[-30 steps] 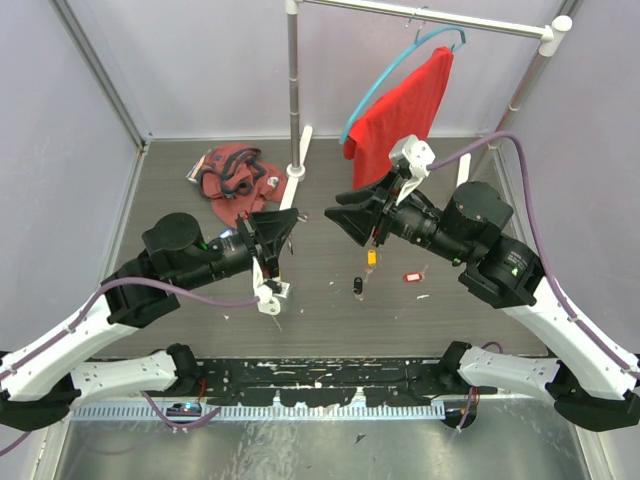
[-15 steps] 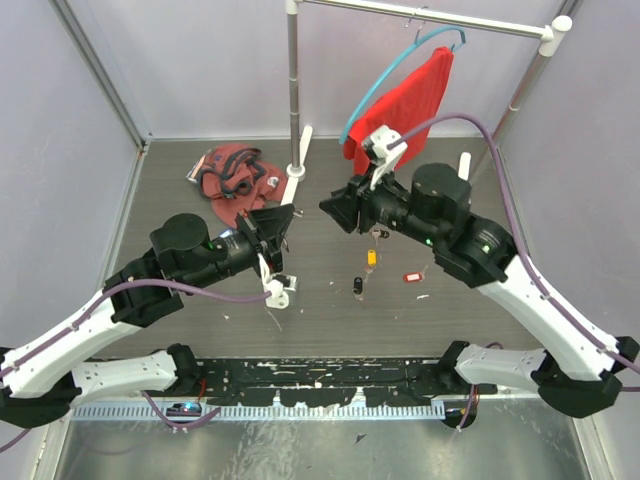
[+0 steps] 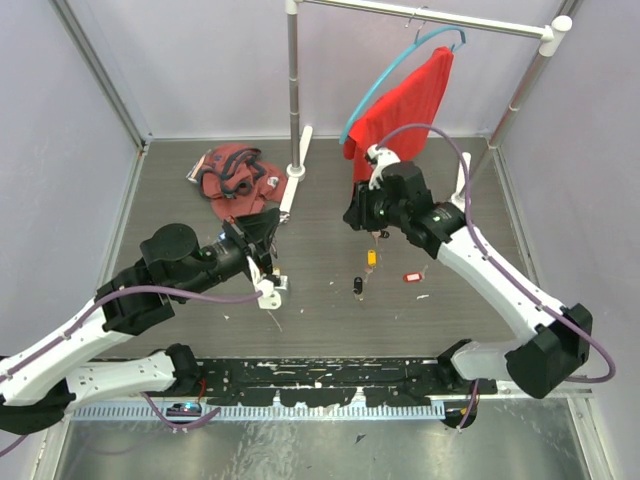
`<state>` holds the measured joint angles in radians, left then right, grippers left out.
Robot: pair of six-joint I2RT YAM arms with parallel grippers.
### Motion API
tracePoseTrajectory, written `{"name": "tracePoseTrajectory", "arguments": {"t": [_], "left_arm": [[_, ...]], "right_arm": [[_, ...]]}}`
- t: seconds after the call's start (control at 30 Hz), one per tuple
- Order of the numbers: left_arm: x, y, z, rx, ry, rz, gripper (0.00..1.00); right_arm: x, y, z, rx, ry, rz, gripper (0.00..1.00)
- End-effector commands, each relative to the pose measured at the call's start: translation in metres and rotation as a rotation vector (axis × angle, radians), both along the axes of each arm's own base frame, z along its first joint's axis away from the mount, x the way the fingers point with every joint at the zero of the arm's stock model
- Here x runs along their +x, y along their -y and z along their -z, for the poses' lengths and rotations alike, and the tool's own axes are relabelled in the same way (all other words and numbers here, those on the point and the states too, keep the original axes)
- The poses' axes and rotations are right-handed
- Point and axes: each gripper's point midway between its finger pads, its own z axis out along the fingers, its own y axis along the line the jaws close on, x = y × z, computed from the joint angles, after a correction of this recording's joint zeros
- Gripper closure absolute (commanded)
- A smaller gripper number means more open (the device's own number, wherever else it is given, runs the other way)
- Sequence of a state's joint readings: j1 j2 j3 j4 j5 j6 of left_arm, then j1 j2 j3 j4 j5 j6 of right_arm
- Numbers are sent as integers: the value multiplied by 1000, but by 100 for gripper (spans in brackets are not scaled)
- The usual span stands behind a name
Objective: Put the keys on the keyring
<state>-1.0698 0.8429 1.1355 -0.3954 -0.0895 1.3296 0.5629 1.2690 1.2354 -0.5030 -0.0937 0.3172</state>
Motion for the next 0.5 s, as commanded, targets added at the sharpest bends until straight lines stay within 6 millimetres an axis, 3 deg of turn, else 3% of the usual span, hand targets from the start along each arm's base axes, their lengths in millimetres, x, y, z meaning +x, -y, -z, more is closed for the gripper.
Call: {"name": "tracePoseTrajectory", "arguments": {"t": [0.0, 0.13, 0.23, 0.37, 0.47], "left_arm": [[0, -5, -5, -49, 5, -19, 100], [1, -4, 0, -44, 2, -20, 100], [0, -3, 2, -45, -1, -17, 100], [-2, -3, -2, -59, -1, -5, 100], [-3, -3, -3, -63, -6, -2, 100]], "right_arm": [[5, 14, 43, -26, -99, 99, 60], [-15, 13, 94, -103, -197, -6, 61], [-32, 13, 122, -172, -232, -133, 58], [-44, 18, 151, -288, -322, -265, 56], [-51, 11, 157, -302, -347, -375, 58]]}}
